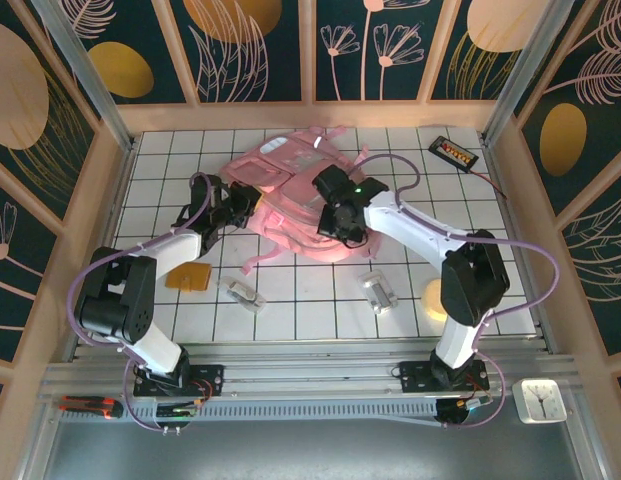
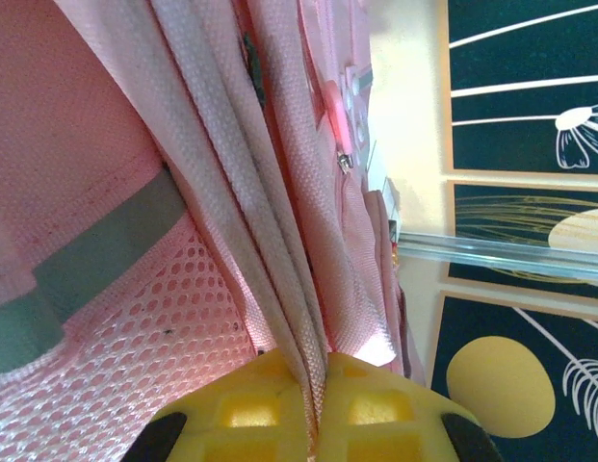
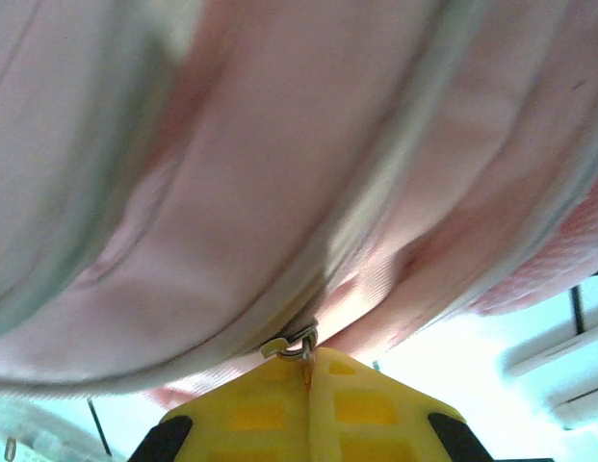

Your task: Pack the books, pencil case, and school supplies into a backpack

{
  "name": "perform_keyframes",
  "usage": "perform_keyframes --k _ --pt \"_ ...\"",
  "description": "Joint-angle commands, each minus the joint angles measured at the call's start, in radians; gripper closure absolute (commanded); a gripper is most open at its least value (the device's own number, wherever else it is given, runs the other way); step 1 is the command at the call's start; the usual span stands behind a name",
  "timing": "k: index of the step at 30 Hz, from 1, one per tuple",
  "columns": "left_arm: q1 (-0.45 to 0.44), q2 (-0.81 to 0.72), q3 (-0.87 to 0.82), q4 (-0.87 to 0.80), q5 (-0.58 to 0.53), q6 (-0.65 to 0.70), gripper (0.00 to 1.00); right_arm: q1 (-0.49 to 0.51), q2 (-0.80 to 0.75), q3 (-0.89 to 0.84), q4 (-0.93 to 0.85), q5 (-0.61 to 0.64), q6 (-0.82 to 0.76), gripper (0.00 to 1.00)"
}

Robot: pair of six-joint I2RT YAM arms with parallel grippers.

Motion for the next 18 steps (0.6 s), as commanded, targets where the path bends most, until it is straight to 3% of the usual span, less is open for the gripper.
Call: perform_keyframes --k 1,7,11,16,17,18 --pt "0.032 -0.018 0.043 0.065 0.000 0.028 1.00 -0.074 -0.035 -0.030 -0.099 0.018 -0.077 1.00" --pt "0.069 -0.013 0.038 0.065 0.021 0.042 1.00 -0.176 -0.019 -0.046 0.023 -0.088 -0.227 1.00" --pt "0.096 0.064 0.114 0.047 0.084 0.080 1.00 -0.134 -0.015 -0.025 0.127 -0.230 -0.289 1.00" --pt "0.142 0.220 0.329 -0.061 0.124 0.183 1.00 -0.033 0.038 0.029 0.274 -0.407 -0.248 1.00" --pt "0.154 0.252 0.380 -0.105 0.137 0.205 0.97 -0.014 0.063 0.057 0.301 -0.436 -0.227 1.00" --pt "0.167 0.280 0.428 -0.149 0.153 0.226 0.83 0.004 0.094 0.089 0.328 -0.465 -0.211 1.00"
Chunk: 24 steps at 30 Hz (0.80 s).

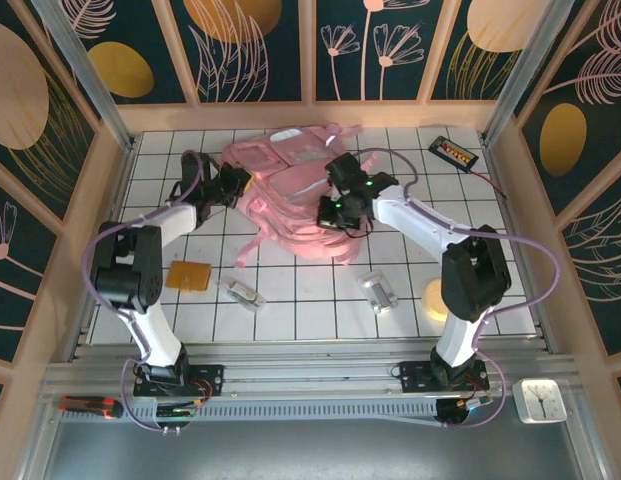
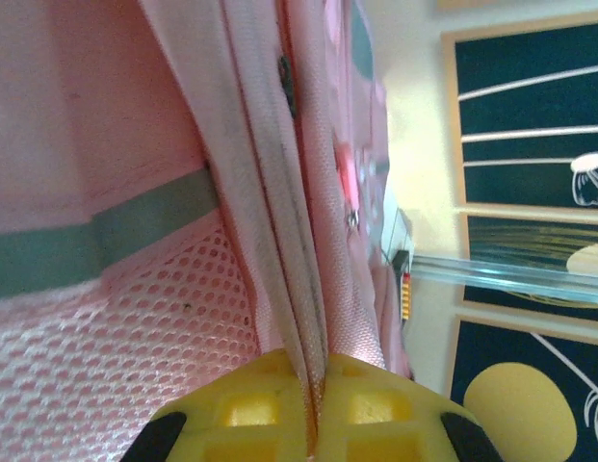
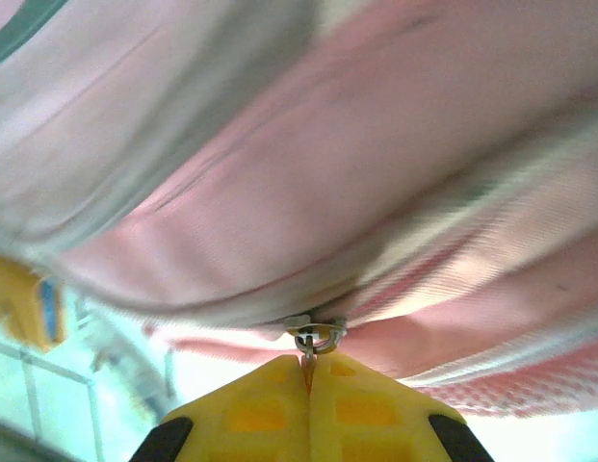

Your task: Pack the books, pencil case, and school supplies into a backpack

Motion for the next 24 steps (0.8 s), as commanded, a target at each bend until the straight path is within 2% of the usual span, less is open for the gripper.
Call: perform_keyframes --k 1,2,4,5,8,16,19,21,24 --pt "0.045 0.054 0.160 -0.081 0.043 0.111 0.67 0.065 0.086 0.105 0.152 -0.175 0.042 1.00" --pt "0.054 0.050 0.175 -0.115 0.046 0.131 0.53 0.078 0.124 0.150 0.168 -0.195 0.056 1.00" --pt "0.068 0.003 0.149 -0.163 0.027 0.169 0.15 0.090 0.194 0.241 0.180 -0.230 0.074 1.00" --pt "0.073 -0.034 0.123 -0.186 0.018 0.190 0.01 0.094 0.230 0.289 0.168 -0.237 0.080 1.00" --pt "0.078 -0.132 0.019 -0.210 0.027 0.208 0.01 0.094 0.301 0.387 0.123 -0.251 0.070 1.00" --pt "0.071 -0.335 -0.314 0.032 0.146 -0.061 0.02 0.087 0.333 0.436 0.074 -0.254 0.037 1.00" --pt "0.053 -0.333 -0.373 0.131 0.174 -0.138 0.16 0.088 0.345 0.453 0.070 -0.262 0.038 1.00" --pt "0.041 -0.316 -0.389 0.191 0.181 -0.183 0.32 0.090 0.351 0.463 0.068 -0.262 0.043 1.00" --pt "0.028 -0.289 -0.375 0.211 0.178 -0.195 0.42 0.093 0.353 0.467 0.072 -0.262 0.047 1.00"
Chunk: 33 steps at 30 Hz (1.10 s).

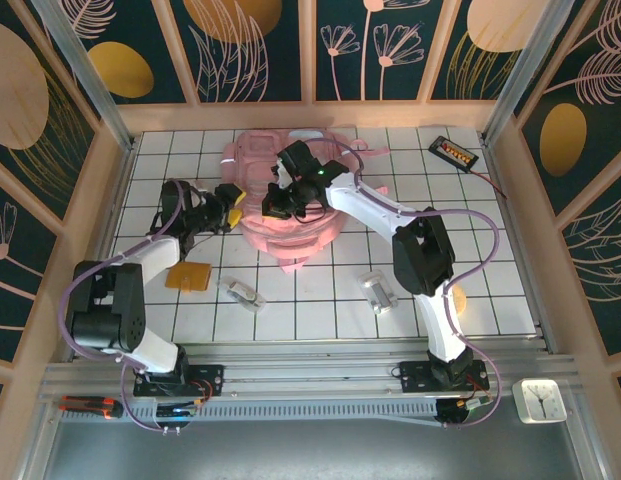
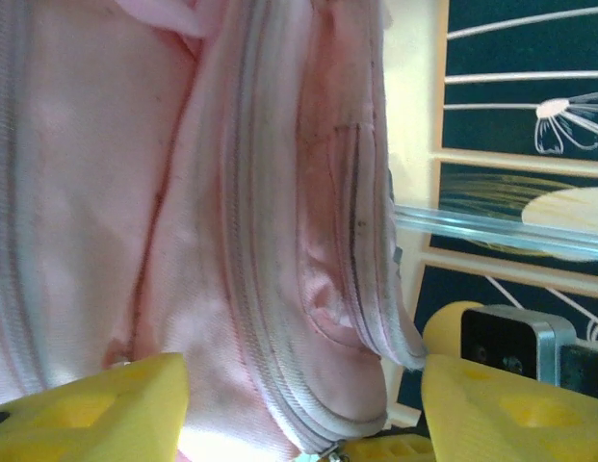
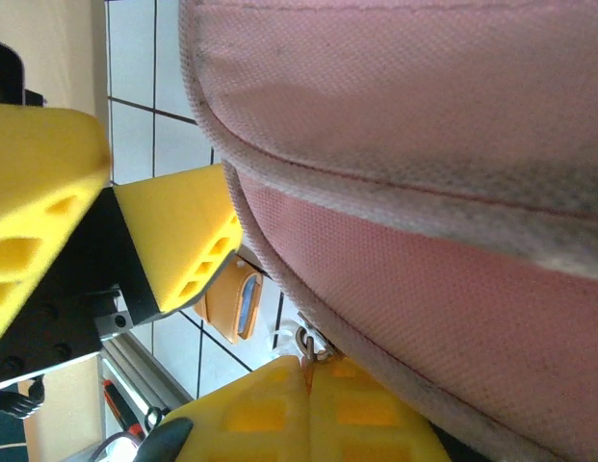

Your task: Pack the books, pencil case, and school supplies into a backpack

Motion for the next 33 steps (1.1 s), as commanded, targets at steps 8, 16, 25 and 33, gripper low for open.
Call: perform_keyframes --k 8,16,25,33 --pt "-0.018 0.089 0.053 0.117 0.052 -0.091 0.60 0.012 0.012 0.038 0.025 -0.020 0.006 1.00" --pt "-0.018 0.122 0.054 0.088 0.085 -0.071 0.58 0.015 0.030 0.067 0.020 -0.014 0.017 1.00" --pt "-0.019 0.161 0.089 0.090 0.092 -0.052 1.00 0.021 0.058 0.125 -0.035 0.005 0.006 1.00" --pt "-0.006 0.141 0.142 -0.039 0.064 0.062 1.00 -0.003 0.024 0.118 -0.379 0.278 -0.072 1.00"
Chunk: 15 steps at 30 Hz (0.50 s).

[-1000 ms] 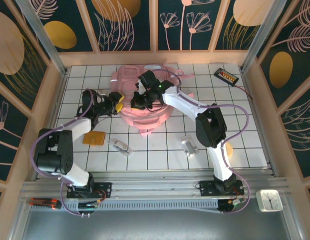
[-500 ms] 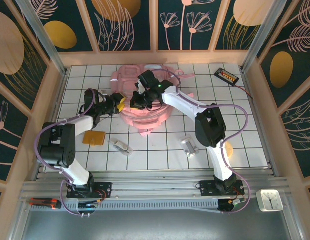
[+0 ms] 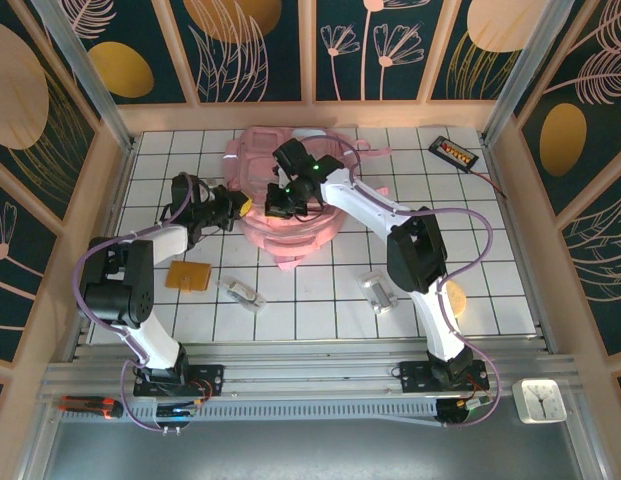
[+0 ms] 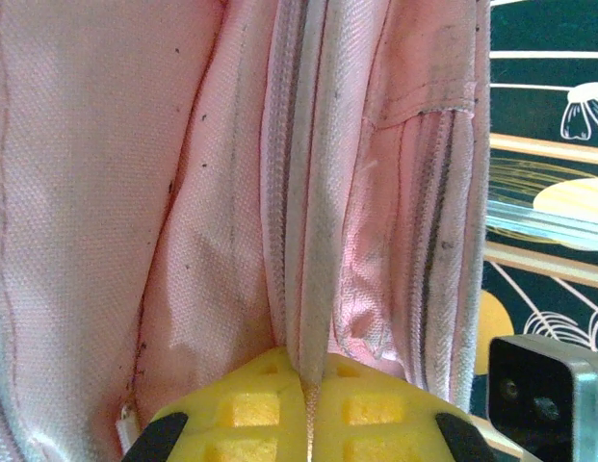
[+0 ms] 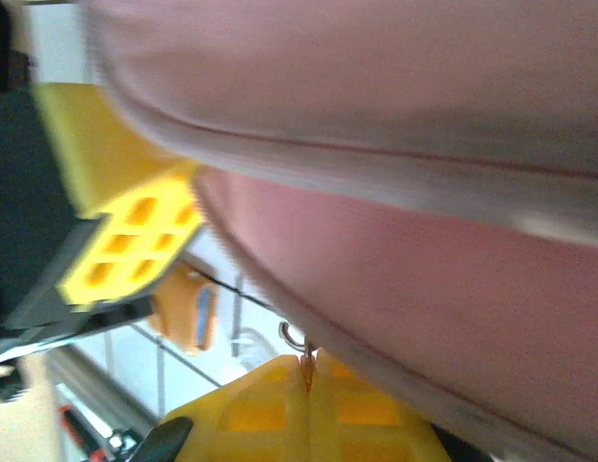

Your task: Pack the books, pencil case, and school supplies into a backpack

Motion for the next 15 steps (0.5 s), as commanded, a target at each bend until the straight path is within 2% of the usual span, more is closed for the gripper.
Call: perform_keyframes --k 1,4,8,12,15 --pt "0.008 -0.018 0.052 -0.059 0.000 0.079 1.00 -0.017 -0.054 -0.025 -0.213 0.184 -0.056 1.00" --pt "0.019 -0.030 0.078 -0.135 -0.016 0.150 1.00 -0.049 -0.126 -0.126 -0.228 0.247 -0.074 1.00" --pt "0.031 -0.050 0.091 -0.197 -0.016 0.213 1.00 -0.125 -0.203 -0.247 -0.202 0.268 -0.096 1.00" --pt "0.055 -0.072 0.083 -0.239 -0.015 0.258 1.00 -0.195 -0.243 -0.325 -0.164 0.260 -0.142 1.00" --pt "0.071 -0.078 0.085 -0.257 -0.009 0.276 1.00 -0.244 -0.252 -0.319 -0.132 0.210 -0.177 1.00"
